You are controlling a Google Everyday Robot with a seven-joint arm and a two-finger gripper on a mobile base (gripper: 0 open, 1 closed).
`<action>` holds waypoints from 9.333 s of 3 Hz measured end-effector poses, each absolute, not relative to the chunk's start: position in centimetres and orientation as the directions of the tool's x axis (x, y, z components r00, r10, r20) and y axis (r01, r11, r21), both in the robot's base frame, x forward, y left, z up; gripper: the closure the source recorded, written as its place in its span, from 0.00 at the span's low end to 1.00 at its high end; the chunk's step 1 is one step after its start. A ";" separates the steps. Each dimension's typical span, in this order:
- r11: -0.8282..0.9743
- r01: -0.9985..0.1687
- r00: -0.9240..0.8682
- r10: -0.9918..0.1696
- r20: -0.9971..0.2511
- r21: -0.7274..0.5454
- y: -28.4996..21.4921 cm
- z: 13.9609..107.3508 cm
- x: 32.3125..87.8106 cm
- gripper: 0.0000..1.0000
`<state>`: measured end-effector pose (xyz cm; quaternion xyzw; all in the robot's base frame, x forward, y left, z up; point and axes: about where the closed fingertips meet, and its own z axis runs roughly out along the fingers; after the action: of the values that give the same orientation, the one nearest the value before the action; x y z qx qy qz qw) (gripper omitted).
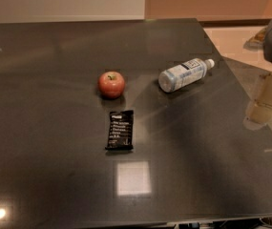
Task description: Pick rxbar chocolate
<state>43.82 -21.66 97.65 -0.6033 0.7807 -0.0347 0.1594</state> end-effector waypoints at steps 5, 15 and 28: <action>0.415 -0.900 -0.395 -0.906 -0.150 -0.133 -8.7 92.3 47.8 0.00; 0.966 -0.258 -0.960 -0.256 -0.116 0.000 1.6 83.1 50.4 0.00; 0.989 -0.116 -0.991 -0.109 -0.078 0.089 3.9 85.5 47.4 1.00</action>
Offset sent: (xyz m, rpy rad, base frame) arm 0.0248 0.0662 -0.0178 0.0262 0.1203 0.0573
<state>47.43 3.91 85.52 -0.0563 0.9967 0.0465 0.0365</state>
